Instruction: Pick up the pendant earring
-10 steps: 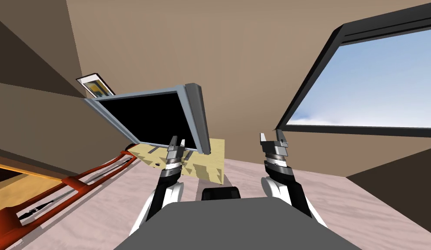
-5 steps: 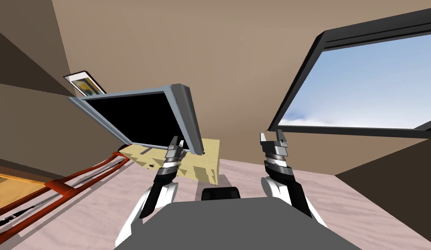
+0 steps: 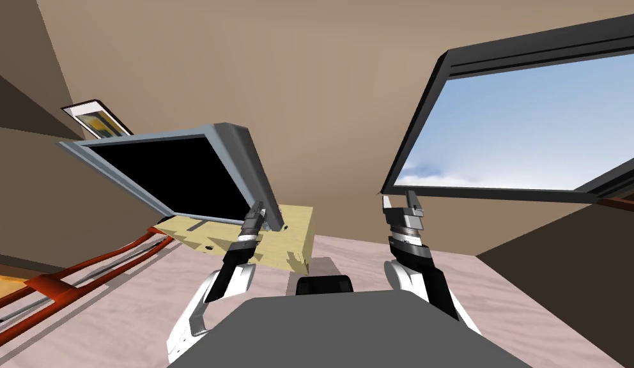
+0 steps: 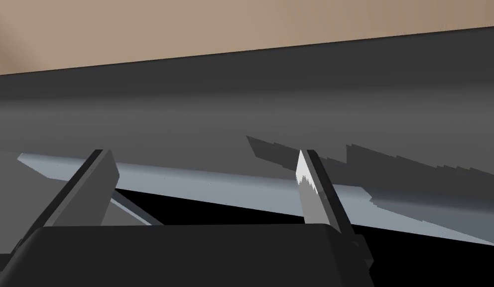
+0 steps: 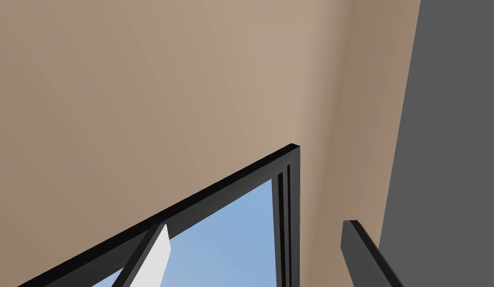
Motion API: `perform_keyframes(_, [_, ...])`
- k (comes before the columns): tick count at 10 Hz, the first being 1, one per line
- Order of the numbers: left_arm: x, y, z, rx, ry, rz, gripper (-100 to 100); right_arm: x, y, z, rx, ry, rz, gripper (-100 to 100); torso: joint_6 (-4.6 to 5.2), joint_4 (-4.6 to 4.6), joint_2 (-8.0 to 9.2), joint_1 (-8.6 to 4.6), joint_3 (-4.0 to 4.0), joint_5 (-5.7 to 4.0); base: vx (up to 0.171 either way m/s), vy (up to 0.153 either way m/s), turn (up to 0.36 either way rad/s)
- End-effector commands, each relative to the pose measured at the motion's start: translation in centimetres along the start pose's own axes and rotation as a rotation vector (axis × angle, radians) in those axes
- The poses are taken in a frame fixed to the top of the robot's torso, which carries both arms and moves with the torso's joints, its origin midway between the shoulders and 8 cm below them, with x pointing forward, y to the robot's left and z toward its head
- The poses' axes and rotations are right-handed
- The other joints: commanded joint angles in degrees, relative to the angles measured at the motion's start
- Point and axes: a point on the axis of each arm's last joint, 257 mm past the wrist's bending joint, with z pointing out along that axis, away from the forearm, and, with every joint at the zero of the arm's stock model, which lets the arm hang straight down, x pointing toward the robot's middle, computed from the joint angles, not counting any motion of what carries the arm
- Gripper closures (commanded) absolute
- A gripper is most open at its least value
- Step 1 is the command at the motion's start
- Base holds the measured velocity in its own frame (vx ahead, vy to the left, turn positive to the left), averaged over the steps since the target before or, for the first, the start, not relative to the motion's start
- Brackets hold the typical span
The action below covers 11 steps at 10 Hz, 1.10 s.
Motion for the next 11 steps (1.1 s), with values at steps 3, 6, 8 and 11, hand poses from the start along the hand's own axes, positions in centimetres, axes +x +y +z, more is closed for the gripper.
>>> perform_keyframes(3, [-2.9,3.7,0.4,-0.11,-0.042,0.042,-100,0.0,0.0,0.0,0.0,0.0,0.0,0,-0.01,0.0,-0.02,0.7,-0.01,0.14,0.034,-0.157,-0.03])
perform_keyframes(6, [-4.2,6.1,0.3,-0.186,-0.066,0.054,-100,0.0,0.0,0.0,0.0,0.0,0.0,0,-0.04,-0.02,-0.09,0.65,-0.06,0.13,0.047,-0.147,0.005])
perform_keyframes(8, [-5.5,8.2,0.1,-0.247,-0.09,0.063,-100,0.0,0.0,0.0,0.0,0.0,0.0,0,-0.02,-0.02,-0.1,0.7,-0.06,0.15,0.06,-0.132,-0.048])
perform_keyframes(11, [-7.9,12.4,-0.6,-0.37,-0.139,0.075,-100,0.0,0.0,0.0,0.0,0.0,-0.001,0,-0.04,-0.02,-0.05,0.87,-0.04,0.17,0.047,-0.115,-0.017])
